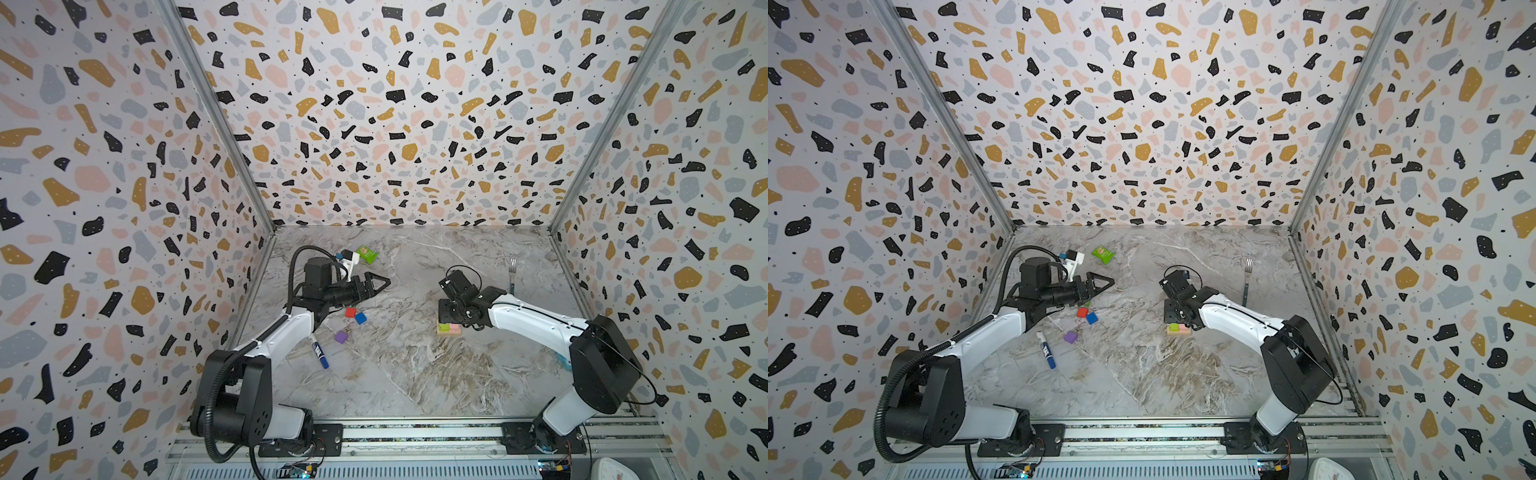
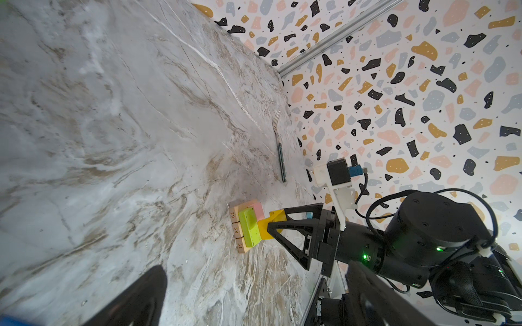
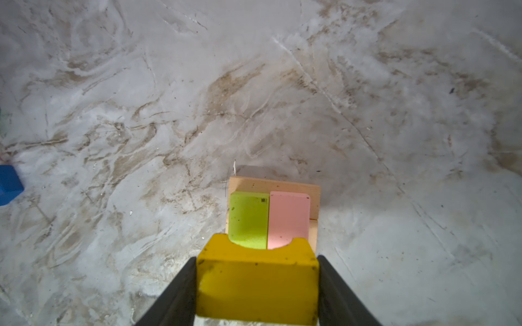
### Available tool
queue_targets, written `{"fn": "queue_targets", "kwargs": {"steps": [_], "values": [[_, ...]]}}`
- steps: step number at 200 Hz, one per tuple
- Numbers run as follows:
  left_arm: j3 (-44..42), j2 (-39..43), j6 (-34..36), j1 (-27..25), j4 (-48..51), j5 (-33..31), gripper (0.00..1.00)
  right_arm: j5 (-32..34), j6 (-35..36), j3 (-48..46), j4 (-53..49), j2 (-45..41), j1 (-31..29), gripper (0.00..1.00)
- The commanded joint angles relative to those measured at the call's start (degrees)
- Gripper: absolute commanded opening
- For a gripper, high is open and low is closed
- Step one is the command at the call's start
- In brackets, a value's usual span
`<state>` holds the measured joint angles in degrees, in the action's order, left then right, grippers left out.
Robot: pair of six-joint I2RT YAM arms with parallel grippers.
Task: Build the wood block tower
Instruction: 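Carry the arch with the right gripper over the wood stack and lower, then lower the yellow arch onto the pink and green blocks and open the right gripper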
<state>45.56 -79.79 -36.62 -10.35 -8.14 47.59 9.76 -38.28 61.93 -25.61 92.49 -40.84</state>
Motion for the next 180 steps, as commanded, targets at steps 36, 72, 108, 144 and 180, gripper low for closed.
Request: {"fn": "queue_targets", "kwargs": {"steps": [36, 72, 108, 144, 180], "values": [[-0.2, 0.0, 0.8, -0.1, -1.3, 0.7, 1.0, 1.7, -0.4, -0.3, 0.3, 0.6, -0.6, 0.48], [0.0, -0.2, 0.7, -0.1, -1.3, 0.7, 1.0, 2.6, -0.4, -0.9, 0.5, 0.4, -0.6, 0.48], [-0.1, -0.1, 0.8, -0.1, -1.2, 0.7, 1.0, 2.4, -0.6, -1.1, 0.9, 0.8, -0.5, 0.48], [0.0, -0.3, 0.8, -0.1, -1.2, 0.7, 1.0, 2.3, -0.5, -1.3, 1.3, 0.9, -0.4, 0.48], [0.1, -0.3, 0.7, -0.1, -1.0, 0.8, 1.0, 2.3, -0.4, -0.8, 1.3, 1.4, -0.4, 0.48]]}}
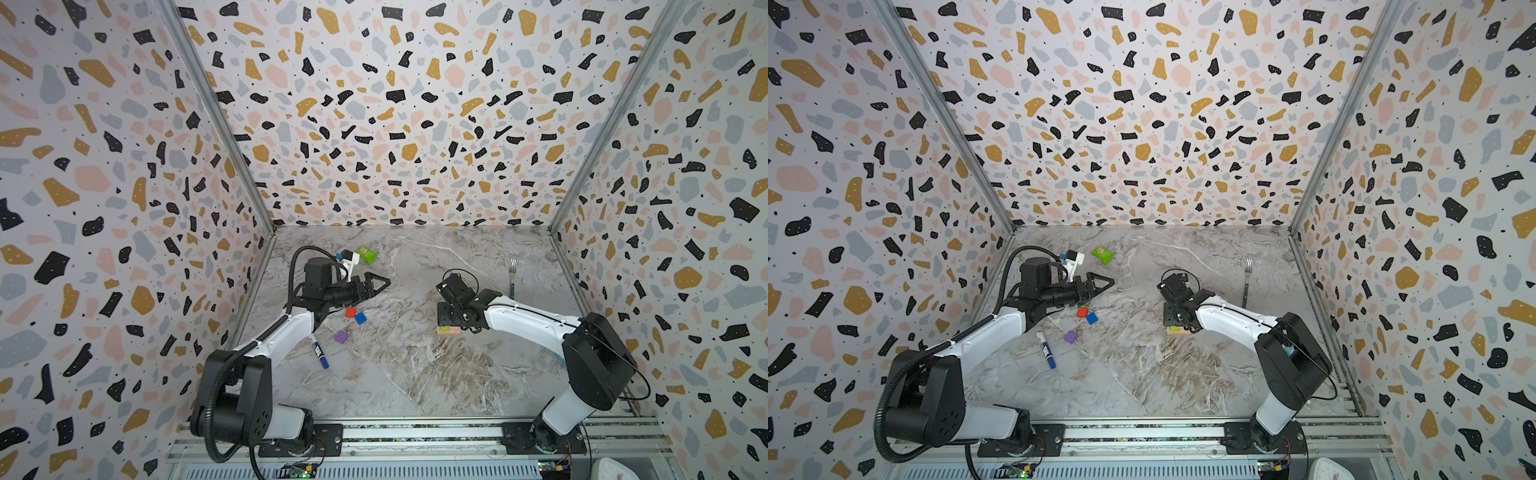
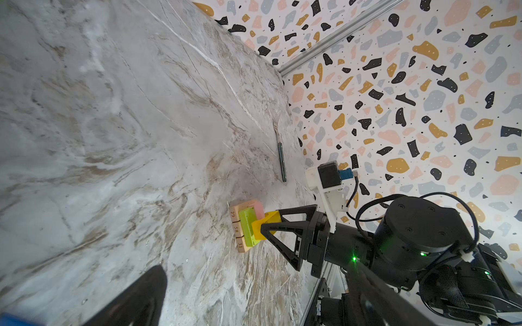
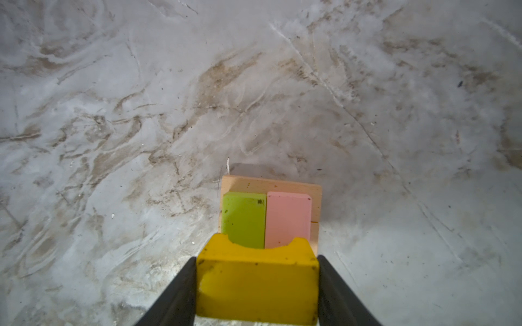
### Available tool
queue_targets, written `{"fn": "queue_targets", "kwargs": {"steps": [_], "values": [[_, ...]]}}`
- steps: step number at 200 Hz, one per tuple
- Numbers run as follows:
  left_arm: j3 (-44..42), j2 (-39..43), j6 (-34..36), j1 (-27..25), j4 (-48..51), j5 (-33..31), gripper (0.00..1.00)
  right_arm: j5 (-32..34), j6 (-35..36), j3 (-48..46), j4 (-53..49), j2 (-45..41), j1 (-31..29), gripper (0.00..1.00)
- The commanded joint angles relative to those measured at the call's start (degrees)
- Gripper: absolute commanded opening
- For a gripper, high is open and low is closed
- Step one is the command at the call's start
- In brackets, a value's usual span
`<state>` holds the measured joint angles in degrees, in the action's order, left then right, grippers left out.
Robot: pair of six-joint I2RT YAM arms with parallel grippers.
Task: Build the wood block tower
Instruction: 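Lower the yellow arch onto the pink and green blocks and open the right gripper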
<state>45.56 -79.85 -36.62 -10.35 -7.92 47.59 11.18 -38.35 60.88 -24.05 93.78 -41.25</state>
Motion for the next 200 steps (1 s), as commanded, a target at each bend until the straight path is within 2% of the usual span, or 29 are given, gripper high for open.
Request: {"fn": "queue_targets", "kwargs": {"steps": [1, 200], "values": [[0.1, -0.2, 0.8, -0.1, -1.3, 0.8, 1.0, 0.9, -0.4, 0.3, -0.2, 0.1, 0.0, 0.48], [0.3, -0.2, 0.9, -0.1, -1.1, 0.8, 1.0, 1.5, 0.1, 0.7, 0.2, 1.4, 0.6, 0.48]]}}
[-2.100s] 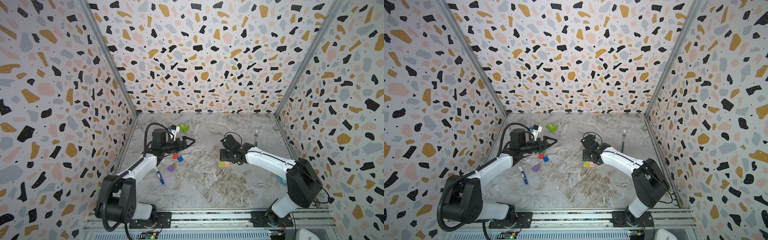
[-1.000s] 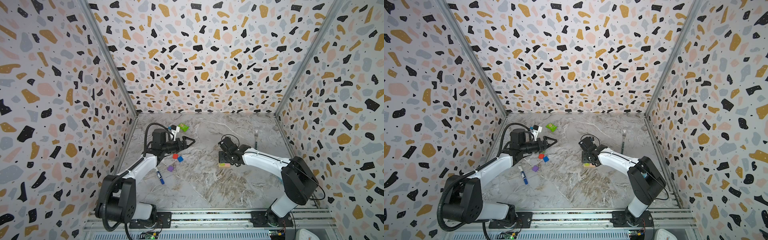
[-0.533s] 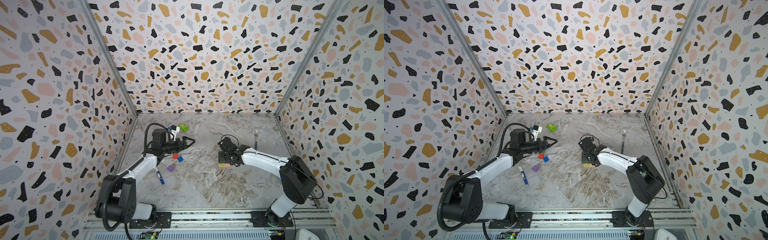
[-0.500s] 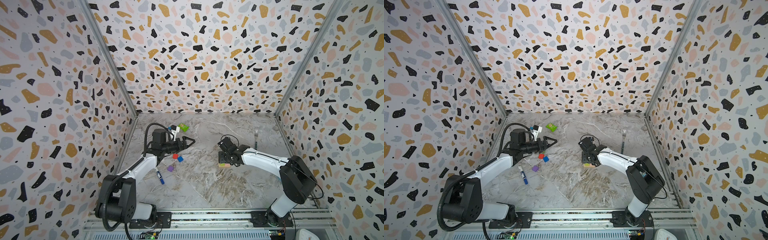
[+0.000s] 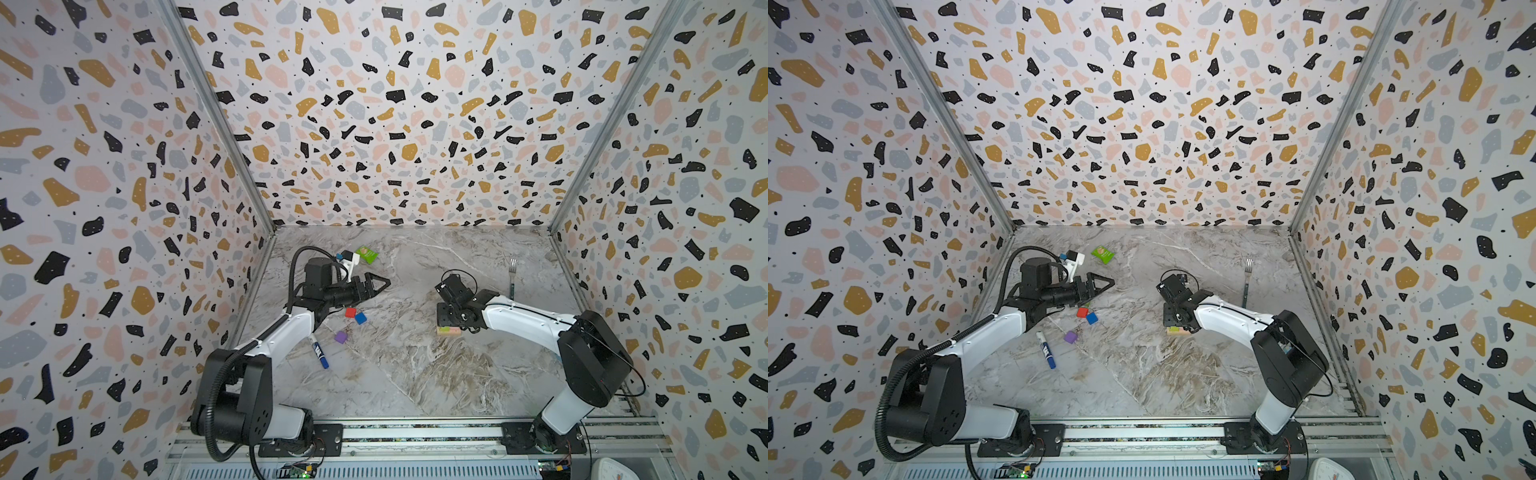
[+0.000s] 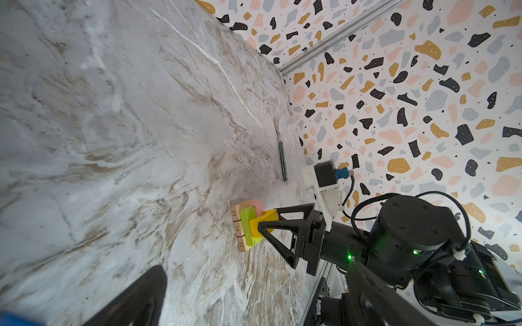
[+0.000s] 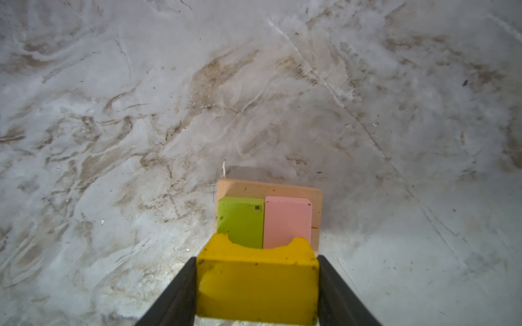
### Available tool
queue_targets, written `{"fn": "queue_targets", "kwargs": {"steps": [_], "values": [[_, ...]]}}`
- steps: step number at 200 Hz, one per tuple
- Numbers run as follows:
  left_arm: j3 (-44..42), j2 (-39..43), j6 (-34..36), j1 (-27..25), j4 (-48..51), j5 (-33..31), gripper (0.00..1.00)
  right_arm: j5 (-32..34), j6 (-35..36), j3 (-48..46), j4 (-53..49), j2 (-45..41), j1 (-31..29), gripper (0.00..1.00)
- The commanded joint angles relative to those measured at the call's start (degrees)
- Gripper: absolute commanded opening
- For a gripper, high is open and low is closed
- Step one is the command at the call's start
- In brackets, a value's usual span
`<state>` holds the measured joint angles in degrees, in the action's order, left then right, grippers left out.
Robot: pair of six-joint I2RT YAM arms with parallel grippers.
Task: Build the wood block tower
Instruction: 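Lower the yellow arch onto the pink and green blocks and open the right gripper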
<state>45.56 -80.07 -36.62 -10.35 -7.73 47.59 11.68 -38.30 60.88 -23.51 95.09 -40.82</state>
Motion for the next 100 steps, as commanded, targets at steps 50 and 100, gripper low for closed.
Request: {"fn": "queue_targets", "kwargs": {"steps": [50, 100], "values": [[0.3, 0.0, 0.9, -0.1, -1.3, 0.8, 1.0, 1.2, 0.2, 0.6, -0.6, 0.1, 0.3, 0.51], [0.2, 0.1, 1.1, -0.1, -1.2, 0.8, 1.0, 1.0, 0.1, 0.8, -0.6, 0.4, 0.2, 0.55]]}}
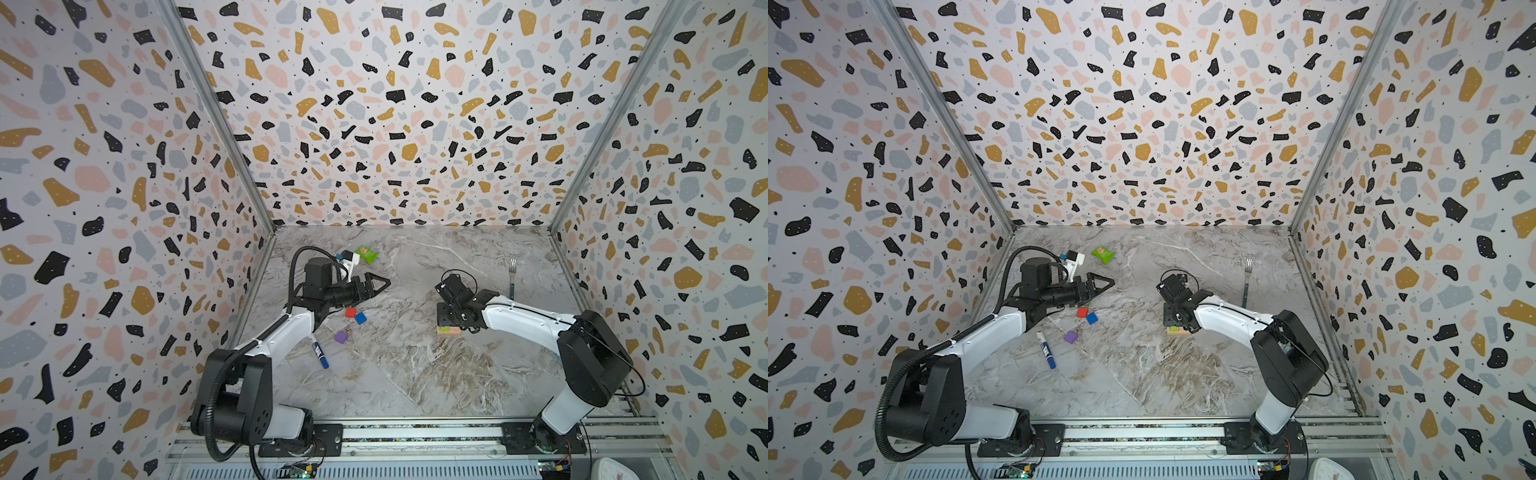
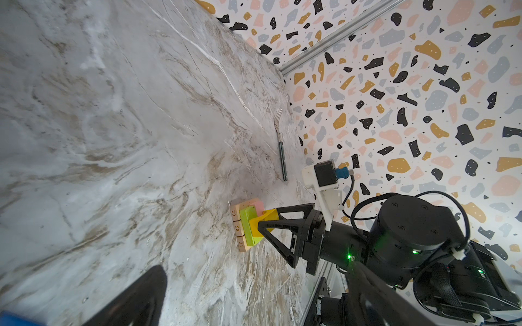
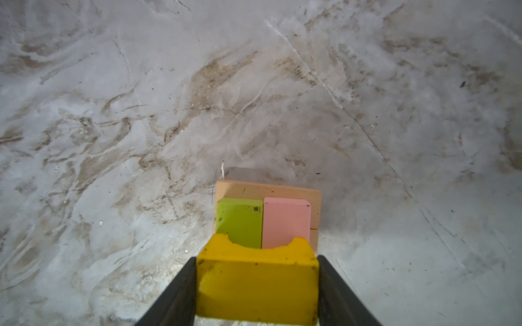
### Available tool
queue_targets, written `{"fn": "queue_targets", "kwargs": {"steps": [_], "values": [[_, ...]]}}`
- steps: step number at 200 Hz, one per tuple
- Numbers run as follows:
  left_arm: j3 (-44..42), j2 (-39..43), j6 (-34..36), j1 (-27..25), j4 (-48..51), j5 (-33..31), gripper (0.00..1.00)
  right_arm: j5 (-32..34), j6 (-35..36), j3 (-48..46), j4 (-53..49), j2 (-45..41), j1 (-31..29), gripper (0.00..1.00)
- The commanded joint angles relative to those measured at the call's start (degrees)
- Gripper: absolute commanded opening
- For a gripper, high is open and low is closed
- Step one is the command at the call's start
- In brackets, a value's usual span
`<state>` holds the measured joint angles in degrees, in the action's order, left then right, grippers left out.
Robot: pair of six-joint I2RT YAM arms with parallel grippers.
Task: Build the wood block tower
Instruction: 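Lower the yellow arch onto the pink and green blocks and open the right gripper, then raise the right gripper off the arch while the left gripper grasps the lime-green block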
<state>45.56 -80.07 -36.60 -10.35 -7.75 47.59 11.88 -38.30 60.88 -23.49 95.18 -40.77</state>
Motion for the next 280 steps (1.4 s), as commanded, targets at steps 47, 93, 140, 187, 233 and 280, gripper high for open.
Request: {"fn": "queue_targets", "kwargs": {"steps": [47, 93, 140, 187, 233, 280], "values": [[0.2, 0.1, 1.1, -0.1, -1.1, 0.6, 1.0, 0.4, 0.3, 0.9, -0.6, 0.4, 0.1, 0.64], [0.4, 0.2, 1.5, -0.1, -0.5, 0.6, 1.0, 0.5, 0.2, 1.1, -0.9, 0.0, 0.1, 0.76], [1.5, 0.3, 4.4, -0.1, 2.9, -0.8, 1.0, 2.0, 1.3, 2.7, -2.3, -1.6, -0.9, 0.94], [4.7, 0.3, 11.8, -0.1, 13.5, -8.9, 1.0, 1.6, 4.9, 3.4, -0.6, -6.1, -1.4, 0.99], [9.3, 0.9, 17.4, -0.2, 24.7, -26.4, 1.0, -3.6, 12.4, 2.8, 4.8, -11.5, -0.9, 1.0], [13.2, -1.4, 20.4, -0.3, 31.2, -37.5, 1.0, -9.4, 16.9, 3.1, 6.8, -13.7, 0.7, 1.0]]}}
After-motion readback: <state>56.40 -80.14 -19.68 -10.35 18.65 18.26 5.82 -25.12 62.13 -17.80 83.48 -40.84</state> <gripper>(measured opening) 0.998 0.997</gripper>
